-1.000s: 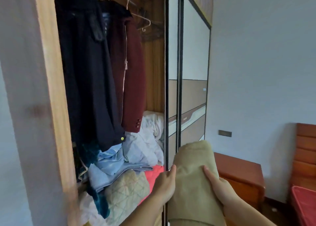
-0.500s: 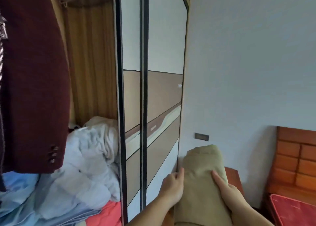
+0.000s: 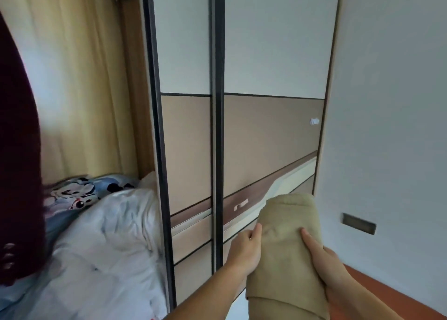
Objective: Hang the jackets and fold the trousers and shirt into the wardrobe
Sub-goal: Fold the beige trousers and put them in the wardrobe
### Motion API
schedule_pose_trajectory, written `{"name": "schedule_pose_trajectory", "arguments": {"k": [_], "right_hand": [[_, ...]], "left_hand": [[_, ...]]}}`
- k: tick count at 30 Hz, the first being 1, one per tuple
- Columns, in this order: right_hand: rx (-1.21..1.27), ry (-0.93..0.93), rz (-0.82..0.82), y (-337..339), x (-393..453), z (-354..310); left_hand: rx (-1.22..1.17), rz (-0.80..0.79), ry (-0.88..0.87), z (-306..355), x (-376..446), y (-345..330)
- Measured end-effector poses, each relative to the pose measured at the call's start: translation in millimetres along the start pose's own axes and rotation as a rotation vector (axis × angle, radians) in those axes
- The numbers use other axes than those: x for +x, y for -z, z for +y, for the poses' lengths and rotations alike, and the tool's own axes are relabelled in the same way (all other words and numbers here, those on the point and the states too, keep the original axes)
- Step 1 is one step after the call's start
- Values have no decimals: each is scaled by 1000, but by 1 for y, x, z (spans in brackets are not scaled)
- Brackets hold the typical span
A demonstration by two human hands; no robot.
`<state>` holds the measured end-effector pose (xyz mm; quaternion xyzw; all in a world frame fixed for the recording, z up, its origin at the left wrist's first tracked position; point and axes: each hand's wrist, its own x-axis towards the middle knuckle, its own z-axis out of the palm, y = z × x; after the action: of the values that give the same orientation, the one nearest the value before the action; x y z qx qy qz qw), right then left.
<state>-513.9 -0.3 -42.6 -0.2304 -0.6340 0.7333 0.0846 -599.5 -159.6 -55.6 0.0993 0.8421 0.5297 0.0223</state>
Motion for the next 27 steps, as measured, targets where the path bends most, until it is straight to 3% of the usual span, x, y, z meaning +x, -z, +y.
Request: {"name": "schedule_pose_trajectory", "arguments": {"k": [9, 18, 23, 27], "right_hand": [[-7, 15, 85, 64, 134, -47], [115, 34, 63, 163, 278, -76], [143, 27, 74, 235, 380, -88], [164, -10, 70, 280, 442, -94]], "left_hand": [[-45, -121, -64, 42, 136, -95], [23, -206, -85, 98, 250, -216], [155, -204, -107, 133, 318, -298], [457, -211, -219, 151, 372, -341]]}}
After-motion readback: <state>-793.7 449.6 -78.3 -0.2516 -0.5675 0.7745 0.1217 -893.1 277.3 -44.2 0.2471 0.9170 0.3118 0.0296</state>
